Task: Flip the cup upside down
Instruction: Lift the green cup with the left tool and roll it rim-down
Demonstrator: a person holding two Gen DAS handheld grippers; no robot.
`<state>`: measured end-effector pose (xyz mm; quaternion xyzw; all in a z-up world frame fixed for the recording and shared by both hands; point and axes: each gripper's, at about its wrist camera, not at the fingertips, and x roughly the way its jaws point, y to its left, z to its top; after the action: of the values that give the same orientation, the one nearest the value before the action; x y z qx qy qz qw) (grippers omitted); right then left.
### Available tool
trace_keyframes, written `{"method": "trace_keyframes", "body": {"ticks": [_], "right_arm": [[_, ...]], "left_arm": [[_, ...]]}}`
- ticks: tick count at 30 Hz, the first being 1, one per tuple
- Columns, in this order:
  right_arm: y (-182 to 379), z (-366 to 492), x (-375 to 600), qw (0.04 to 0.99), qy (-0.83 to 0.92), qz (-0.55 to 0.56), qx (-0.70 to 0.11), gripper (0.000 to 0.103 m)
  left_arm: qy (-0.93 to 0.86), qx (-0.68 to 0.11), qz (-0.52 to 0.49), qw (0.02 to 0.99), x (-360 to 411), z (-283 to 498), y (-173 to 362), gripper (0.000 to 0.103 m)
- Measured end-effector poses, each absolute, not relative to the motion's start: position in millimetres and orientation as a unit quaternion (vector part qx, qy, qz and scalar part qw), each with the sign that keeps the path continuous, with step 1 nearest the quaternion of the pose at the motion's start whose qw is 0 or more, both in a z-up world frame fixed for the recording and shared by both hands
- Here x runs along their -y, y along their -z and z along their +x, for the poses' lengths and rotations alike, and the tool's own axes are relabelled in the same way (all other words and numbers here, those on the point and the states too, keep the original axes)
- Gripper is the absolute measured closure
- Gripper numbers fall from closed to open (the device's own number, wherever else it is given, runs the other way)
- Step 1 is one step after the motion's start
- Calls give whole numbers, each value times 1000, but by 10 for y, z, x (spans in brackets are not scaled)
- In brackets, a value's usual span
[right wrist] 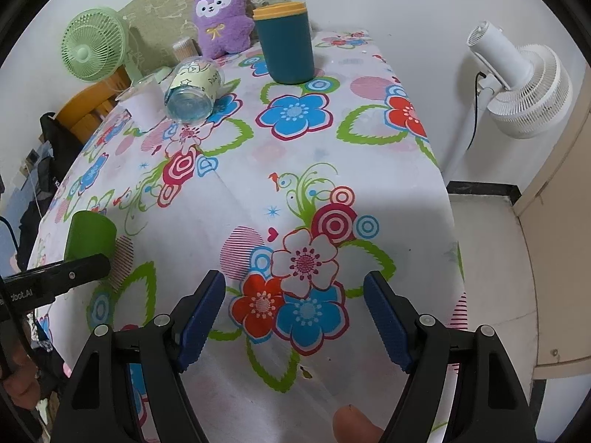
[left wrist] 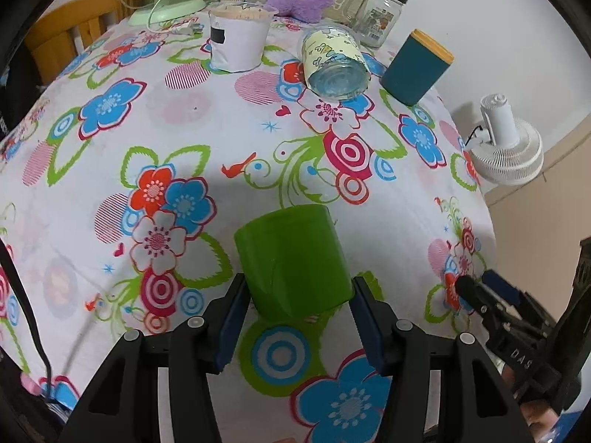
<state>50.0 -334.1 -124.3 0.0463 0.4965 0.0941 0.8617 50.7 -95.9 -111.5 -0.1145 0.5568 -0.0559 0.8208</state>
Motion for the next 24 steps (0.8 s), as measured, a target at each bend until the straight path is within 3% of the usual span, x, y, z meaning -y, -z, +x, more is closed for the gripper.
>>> {"method": "trace_keyframes", "body": {"ticks": [13, 24], "right_arm": [[1271, 399, 3149, 864, -118, 39, -489, 24], [1200, 191, 2801, 862, -168, 9, -478, 24]], "left_arm": [[74, -583, 12, 809, 727, 461, 900, 46], [120, -705, 194, 672, 883, 556, 915, 46]]}}
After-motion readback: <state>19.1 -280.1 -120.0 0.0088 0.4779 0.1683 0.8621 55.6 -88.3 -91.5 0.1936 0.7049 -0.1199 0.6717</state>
